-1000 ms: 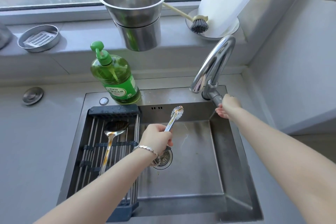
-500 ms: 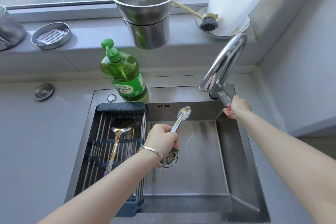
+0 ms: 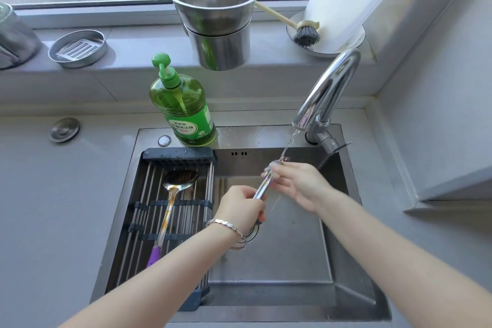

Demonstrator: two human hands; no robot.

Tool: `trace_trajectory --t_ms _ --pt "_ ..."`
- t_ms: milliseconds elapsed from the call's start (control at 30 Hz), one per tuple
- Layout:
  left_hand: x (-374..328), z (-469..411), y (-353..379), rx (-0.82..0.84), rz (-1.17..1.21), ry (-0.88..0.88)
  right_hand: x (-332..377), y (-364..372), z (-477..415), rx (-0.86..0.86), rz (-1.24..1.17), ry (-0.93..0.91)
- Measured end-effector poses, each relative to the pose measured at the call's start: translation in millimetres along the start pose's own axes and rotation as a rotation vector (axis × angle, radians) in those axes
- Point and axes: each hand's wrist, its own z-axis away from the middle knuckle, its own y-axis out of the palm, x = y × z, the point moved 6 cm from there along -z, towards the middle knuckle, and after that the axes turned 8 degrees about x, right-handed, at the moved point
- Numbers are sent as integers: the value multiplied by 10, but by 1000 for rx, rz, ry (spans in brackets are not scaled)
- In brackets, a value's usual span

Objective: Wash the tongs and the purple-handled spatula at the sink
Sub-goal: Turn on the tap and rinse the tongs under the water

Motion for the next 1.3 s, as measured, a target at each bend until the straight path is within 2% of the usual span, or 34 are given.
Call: trace_trajectory --t_ms 100,233,400,633,767,933,1000,1133,1300 --pt "81 51 12 -7 4 30 -71 112 41 -110 -58 -70" --pt "116 179 6 -11 42 97 -69 101 66 -229 -126 -31" --pt "141 217 -80 -53 133 108 -169 296 155 -47 -183 -34" --pt "88 298 -6 5 141 108 -83 198 139 -209 -136 -4" --pt "55 264 -110 -22 168 122 -145 363 183 -35 -171 -55" --pt "46 255 -20 44 135 100 -78 150 127 -253 -79 23" --pt "39 212 -13 33 149 89 -161 211 116 -220 -125 -11" --pt "6 142 -63 6 177 82 -273 369 209 -55 -18 -84" --pt "-61 155 -19 63 213 115 -87 140 150 -199 -119 -50"
